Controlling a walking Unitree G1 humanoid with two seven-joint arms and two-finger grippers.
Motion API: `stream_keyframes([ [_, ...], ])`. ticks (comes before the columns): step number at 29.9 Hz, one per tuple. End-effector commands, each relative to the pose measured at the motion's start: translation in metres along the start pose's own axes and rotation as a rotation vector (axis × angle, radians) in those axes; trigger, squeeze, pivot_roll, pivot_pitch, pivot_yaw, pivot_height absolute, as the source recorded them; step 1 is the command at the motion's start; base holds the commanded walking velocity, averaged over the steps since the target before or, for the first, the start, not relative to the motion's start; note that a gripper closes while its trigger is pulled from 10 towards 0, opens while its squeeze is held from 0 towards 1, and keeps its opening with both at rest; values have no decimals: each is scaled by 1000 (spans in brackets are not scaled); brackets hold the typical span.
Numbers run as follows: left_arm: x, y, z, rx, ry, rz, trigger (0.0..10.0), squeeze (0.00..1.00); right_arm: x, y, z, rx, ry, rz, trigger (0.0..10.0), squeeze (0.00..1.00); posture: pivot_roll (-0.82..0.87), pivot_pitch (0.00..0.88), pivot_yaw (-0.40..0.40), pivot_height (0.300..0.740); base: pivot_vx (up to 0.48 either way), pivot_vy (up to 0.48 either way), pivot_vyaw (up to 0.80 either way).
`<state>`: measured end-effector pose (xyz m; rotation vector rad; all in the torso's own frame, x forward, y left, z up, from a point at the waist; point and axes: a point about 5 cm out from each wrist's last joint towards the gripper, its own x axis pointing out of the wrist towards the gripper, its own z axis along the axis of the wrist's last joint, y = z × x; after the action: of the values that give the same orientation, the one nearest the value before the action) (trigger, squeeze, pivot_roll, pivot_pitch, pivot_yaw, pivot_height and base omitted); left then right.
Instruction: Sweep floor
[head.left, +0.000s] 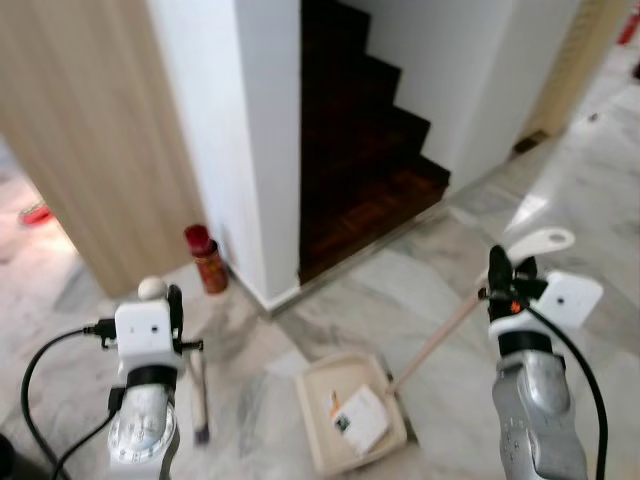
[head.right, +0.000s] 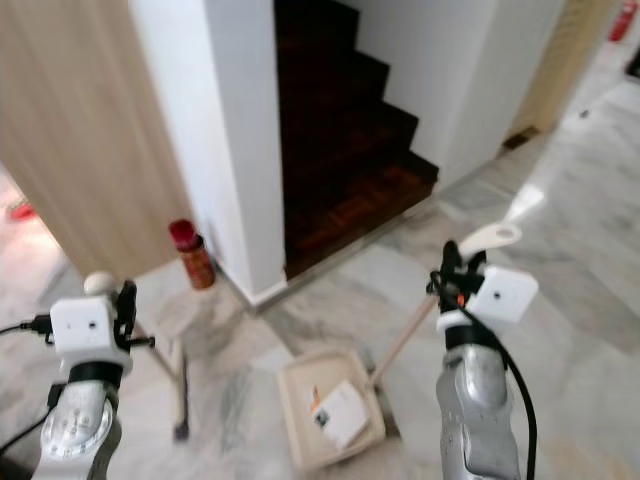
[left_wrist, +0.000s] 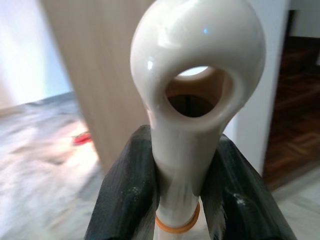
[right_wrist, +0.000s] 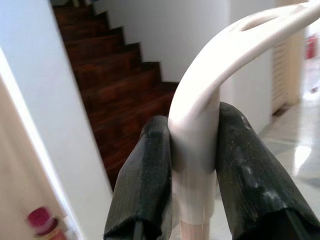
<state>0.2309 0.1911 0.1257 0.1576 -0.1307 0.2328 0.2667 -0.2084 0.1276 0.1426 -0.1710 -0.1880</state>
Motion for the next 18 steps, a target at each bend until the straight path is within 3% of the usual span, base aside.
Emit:
stream_keyframes([
  [1,2,-3,12,-2,-54,-9,10000,0,3,0,12,14,-53,2,10000,0,101,2,-31,740,0,0,800],
  [18,2,-5,12,-7,-56,-19,10000,0,4,3,10,18,-48,10,10000,0,106,0,-29,740,0,0,800],
])
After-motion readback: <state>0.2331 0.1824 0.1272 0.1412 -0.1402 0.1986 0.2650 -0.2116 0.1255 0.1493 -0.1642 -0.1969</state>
